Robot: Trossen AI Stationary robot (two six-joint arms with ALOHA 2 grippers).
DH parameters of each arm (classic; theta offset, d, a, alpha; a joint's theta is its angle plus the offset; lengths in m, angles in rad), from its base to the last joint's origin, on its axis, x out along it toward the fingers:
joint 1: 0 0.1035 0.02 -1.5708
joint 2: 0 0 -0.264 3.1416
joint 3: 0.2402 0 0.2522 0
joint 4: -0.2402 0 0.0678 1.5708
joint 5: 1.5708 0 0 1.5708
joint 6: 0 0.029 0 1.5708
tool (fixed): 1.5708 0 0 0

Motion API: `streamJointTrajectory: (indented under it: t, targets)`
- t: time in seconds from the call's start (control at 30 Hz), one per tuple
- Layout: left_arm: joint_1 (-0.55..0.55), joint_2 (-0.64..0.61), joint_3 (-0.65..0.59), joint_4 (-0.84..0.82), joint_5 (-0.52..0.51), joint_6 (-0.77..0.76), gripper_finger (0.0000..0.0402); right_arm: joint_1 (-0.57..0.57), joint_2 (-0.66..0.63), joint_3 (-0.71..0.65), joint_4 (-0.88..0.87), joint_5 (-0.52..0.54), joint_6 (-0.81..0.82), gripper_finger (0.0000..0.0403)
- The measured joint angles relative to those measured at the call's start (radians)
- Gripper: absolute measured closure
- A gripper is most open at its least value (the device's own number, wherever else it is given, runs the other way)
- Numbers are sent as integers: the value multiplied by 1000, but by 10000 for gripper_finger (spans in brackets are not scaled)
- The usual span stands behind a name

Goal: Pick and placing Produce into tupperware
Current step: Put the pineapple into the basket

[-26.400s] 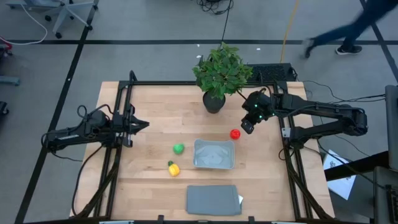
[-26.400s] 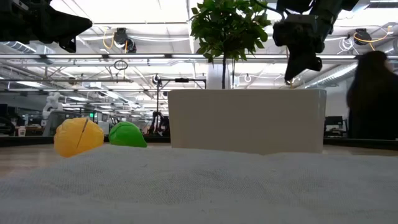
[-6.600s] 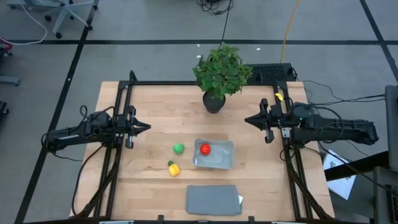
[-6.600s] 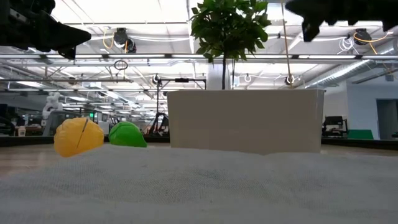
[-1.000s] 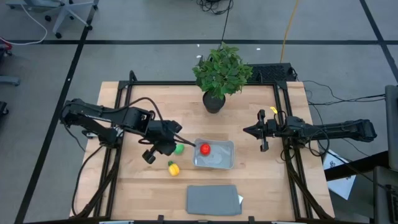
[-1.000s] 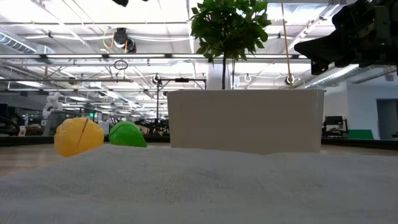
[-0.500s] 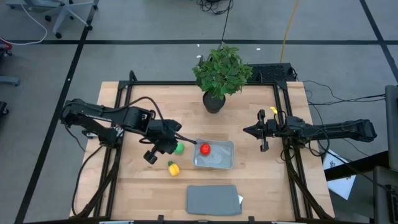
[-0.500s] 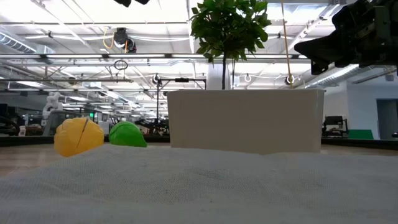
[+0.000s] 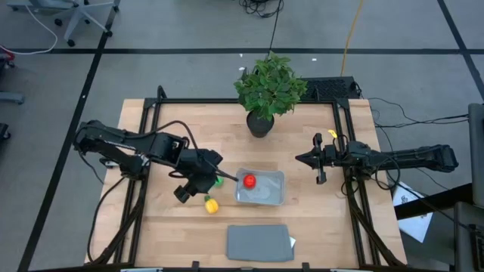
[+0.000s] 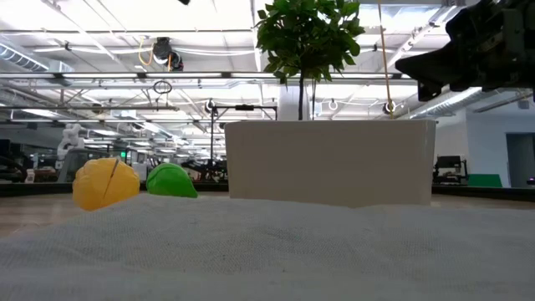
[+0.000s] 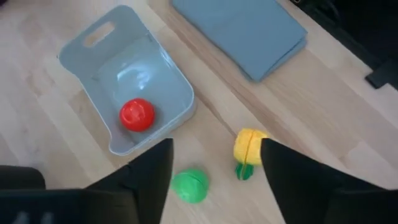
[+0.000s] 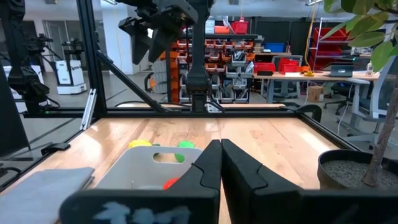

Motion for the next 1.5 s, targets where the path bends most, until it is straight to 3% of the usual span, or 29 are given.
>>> streamJointTrajectory:
  t: [0.2,0.43,0.9,1.23,1.5]
  targets:
    - [-44,47,1,44,-43,-2,96,0,16,0,1,0,0,403]
    - [-72,146,-2,19,-92,7,70,0,31,0,8,1,0,403]
    - [-72,334,-1,-5,-17,25,69,0,51,0,17,0,0,403]
    - [-52,343,-80,-34,68,-60,81,0,51,0,17,0,0,403]
    - [-56,343,-149,87,114,-53,104,0,51,0,17,0,0,403]
